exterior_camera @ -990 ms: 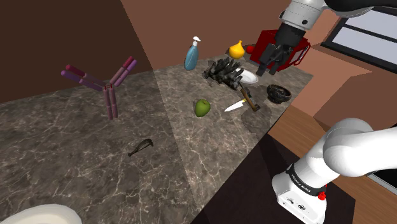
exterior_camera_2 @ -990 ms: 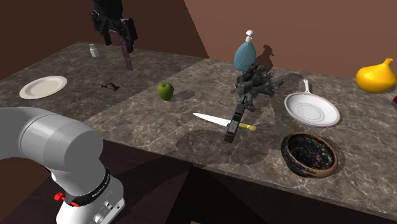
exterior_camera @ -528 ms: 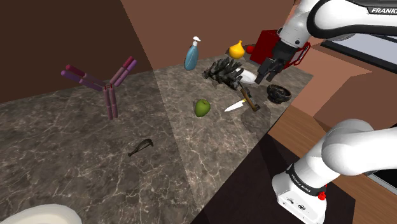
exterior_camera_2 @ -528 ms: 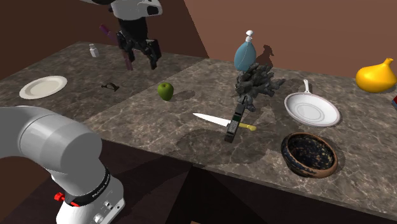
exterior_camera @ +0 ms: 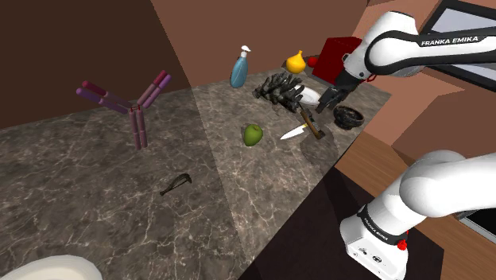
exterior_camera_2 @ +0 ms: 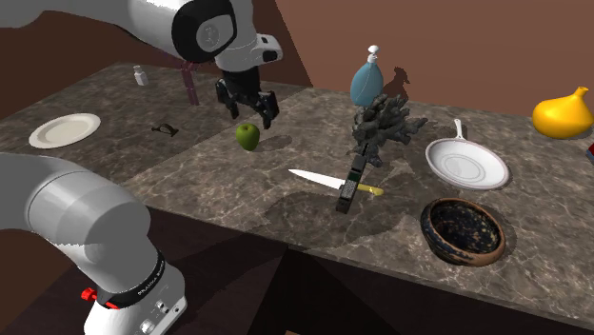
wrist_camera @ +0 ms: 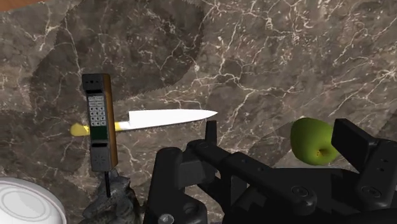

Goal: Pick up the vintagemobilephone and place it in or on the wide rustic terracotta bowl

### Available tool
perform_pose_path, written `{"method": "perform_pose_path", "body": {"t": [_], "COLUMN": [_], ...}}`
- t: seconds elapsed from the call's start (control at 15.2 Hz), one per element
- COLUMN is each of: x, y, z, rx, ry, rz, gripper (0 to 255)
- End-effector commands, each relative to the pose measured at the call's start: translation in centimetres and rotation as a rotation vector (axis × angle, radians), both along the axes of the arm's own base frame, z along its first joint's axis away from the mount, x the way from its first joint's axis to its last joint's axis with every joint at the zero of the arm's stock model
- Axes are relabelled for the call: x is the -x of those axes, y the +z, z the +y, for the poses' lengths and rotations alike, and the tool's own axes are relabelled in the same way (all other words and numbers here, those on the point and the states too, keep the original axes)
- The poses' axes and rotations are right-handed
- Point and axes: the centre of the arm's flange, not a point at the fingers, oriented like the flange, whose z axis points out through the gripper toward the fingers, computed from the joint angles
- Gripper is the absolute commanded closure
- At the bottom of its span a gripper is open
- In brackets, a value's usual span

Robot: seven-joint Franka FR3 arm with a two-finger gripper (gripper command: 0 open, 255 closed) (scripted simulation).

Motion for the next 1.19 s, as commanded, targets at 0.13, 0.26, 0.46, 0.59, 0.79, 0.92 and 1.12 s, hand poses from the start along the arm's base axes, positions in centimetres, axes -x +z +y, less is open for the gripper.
{"method": "perform_pose_path", "body": {"t": [0.13, 0.26, 0.46, 0.59, 0.79, 0.92, 1.12], "x": [-0.7, -1.2, -1.9, -2.5, -3.3, -3.9, -4.9], "y": [-3.3, -4.9, -7.3, -8.8, -11.1, -12.5, -14.7], "z": [-4.0, -5.9, -8.8, -10.8, -13.7, -15.7, -18.7], "rx": [0.014, 0.021, 0.030, 0.037, 0.046, 0.052, 0.062], "ry": [0.003, 0.004, 0.005, 0.006, 0.007, 0.008, 0.010], "rz": [-0.041, -0.060, -0.088, -0.107, -0.136, -0.155, -0.183], "gripper": [0, 0, 0, 0, 0, 0, 0]}}
